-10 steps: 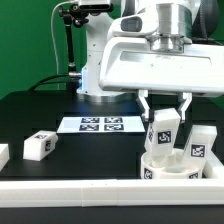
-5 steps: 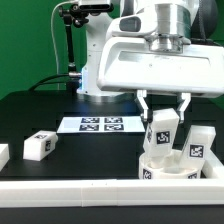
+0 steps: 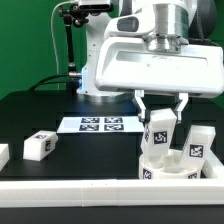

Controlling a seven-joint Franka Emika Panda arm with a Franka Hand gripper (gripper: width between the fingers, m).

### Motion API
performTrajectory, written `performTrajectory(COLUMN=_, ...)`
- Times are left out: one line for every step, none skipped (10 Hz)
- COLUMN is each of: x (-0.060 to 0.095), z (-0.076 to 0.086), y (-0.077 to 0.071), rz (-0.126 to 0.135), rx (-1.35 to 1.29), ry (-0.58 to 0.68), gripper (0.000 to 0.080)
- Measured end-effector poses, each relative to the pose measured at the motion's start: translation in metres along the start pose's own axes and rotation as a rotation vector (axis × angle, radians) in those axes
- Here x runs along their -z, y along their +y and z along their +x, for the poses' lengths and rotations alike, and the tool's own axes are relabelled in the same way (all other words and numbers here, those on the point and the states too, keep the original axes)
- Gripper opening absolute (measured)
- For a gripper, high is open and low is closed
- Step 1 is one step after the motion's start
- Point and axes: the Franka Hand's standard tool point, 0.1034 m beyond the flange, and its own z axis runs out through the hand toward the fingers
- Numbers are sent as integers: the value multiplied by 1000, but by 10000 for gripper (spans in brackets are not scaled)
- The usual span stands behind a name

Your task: Assemble stool

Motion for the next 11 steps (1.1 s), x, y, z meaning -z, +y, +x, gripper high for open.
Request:
performTrajectory(x=-1, z=-1, y=0, rz=0, rx=1, ry=-2, gripper=328)
performTrajectory(x=-4, z=-3, y=-1, rz=-1, rx=4, ry=-5, gripper=328)
performTrajectory(x=-5, z=-5, y=-2, rz=-1, rx=5, ry=-8, gripper=328)
performTrajectory(x=-6, z=-6, y=-2, rz=-2, rx=6, ry=-10, gripper=328)
performTrajectory(x=-8, z=-8, y=-3, rz=-2, rx=8, ry=-14, gripper=328)
performTrajectory(x=-9, z=-9, y=-3, rz=-3, rx=10, ry=-14, gripper=328)
performTrajectory(x=-10, z=-9, y=-3, rz=-4, rx=10, ry=-6, gripper=328)
performTrajectory(x=-10, z=-10, y=-3, rz=-6, rx=12, ry=15, gripper=328)
performTrajectory(x=-10, z=-10, y=-4, rz=-9, rx=16, ry=41, gripper=328)
performTrajectory(x=-10, z=-9, y=-4, rz=-9, rx=16, ry=39, gripper=328)
performTrajectory(x=-10, z=-9, y=-4, rz=-9, rx=16, ry=39, gripper=328)
